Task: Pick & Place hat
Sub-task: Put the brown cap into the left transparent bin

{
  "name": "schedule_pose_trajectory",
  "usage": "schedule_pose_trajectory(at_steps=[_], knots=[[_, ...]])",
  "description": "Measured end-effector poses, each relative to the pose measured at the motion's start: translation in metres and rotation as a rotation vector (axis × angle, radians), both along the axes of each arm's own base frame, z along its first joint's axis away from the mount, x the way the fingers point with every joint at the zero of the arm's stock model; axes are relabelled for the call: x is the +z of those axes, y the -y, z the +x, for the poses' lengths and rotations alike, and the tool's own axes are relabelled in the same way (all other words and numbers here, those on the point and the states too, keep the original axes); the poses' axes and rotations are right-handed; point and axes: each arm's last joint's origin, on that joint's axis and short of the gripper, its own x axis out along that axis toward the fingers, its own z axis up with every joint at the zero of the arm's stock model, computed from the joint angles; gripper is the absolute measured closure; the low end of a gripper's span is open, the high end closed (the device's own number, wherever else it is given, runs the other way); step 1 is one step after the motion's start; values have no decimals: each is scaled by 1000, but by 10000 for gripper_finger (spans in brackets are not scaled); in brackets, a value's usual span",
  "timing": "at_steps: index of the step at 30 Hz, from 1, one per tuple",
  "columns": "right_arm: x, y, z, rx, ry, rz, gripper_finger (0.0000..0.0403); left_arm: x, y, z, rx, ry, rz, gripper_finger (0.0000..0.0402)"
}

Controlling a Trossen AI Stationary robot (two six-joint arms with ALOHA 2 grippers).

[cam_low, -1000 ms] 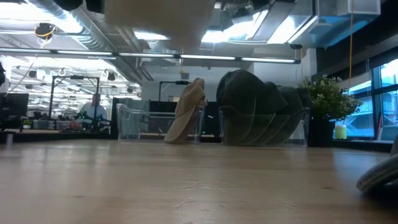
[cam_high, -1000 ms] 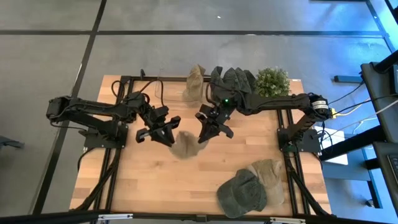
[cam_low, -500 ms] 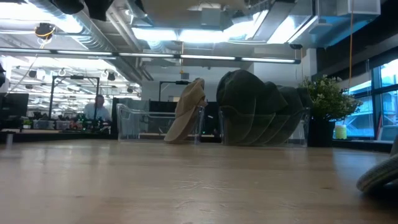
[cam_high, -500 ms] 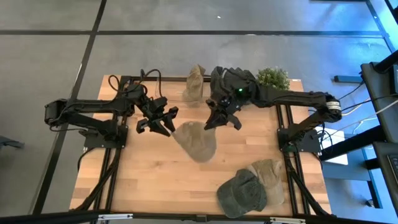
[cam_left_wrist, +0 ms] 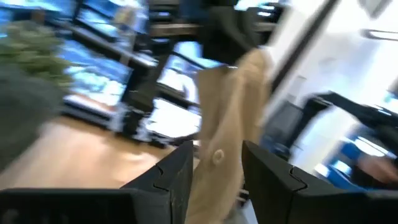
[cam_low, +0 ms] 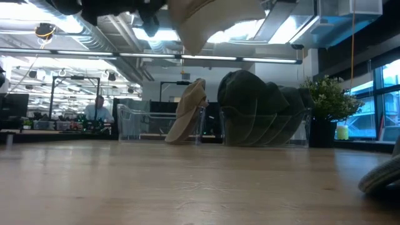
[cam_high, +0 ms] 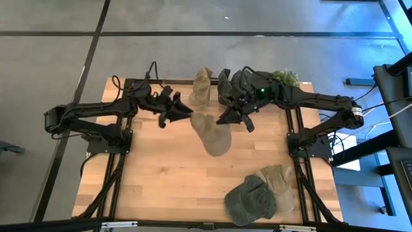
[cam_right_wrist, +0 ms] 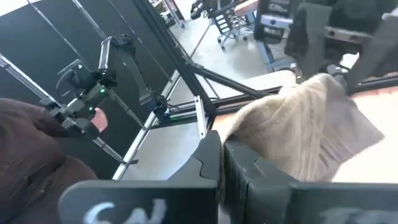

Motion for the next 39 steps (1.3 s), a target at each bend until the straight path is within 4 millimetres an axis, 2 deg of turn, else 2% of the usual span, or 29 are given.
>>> schedule_pose_trajectory(at_steps=[5,13,21,26,30,39], knots=[[-3,1,3,-17,-11,-3,398,-5,-3,1,122,-47,-26,246],[-2,1,1,-47,-17,-10,400,-2,-11,1,383,-11,-47,204],[-5,2,1,-88,-52,-13,400,5,-14,-4,435,35,20,199],[-7,2,0,-96,-82,10,400,11,-21,-14,482,64,77,200],[-9,3,0,-109,-106,4,400,16,-24,-20,500,87,42,199],[-8,10,2,-362,-89,-89,399,16,-21,-20,480,90,-16,203]])
